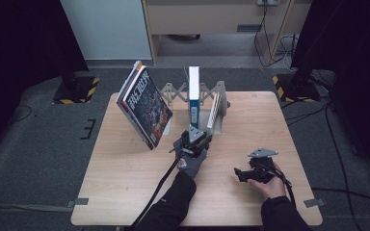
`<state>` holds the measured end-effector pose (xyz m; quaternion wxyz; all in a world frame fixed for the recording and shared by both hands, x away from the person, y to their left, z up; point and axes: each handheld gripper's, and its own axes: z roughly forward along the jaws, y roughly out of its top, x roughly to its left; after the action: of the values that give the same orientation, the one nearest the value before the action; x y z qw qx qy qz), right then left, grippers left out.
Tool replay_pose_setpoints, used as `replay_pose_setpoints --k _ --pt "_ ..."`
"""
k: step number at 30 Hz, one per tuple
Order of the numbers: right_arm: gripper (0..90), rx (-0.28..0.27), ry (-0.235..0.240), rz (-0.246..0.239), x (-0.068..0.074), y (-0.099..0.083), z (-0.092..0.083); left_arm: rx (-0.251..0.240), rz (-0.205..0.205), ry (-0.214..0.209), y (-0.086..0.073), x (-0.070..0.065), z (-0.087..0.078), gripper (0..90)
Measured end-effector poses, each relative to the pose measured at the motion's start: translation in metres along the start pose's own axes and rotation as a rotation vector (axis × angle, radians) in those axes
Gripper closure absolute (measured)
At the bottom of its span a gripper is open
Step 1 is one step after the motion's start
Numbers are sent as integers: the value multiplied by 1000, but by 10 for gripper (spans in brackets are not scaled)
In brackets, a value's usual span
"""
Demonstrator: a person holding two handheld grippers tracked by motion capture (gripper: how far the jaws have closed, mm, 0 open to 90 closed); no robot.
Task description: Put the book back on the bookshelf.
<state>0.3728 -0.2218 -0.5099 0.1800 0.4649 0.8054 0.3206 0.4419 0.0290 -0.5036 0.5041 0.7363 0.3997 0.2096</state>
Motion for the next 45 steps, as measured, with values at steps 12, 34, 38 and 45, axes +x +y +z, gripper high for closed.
replay_pose_setpoints --k 12,34,38,45 --pt "98 6 -2 3 -1 0 0 19 -9 4 10 -4 17 709" --pt "69 87 -26 -4 -6 -8 5 56 -11 -21 22 -19 37 671" --pt "66 94 -30 -3 -6 -8 6 57 -2 -23 23 -21 38 660" --pt "63 106 -31 -2 -7 -10 8 38 17 -43 29 -19 28 625"
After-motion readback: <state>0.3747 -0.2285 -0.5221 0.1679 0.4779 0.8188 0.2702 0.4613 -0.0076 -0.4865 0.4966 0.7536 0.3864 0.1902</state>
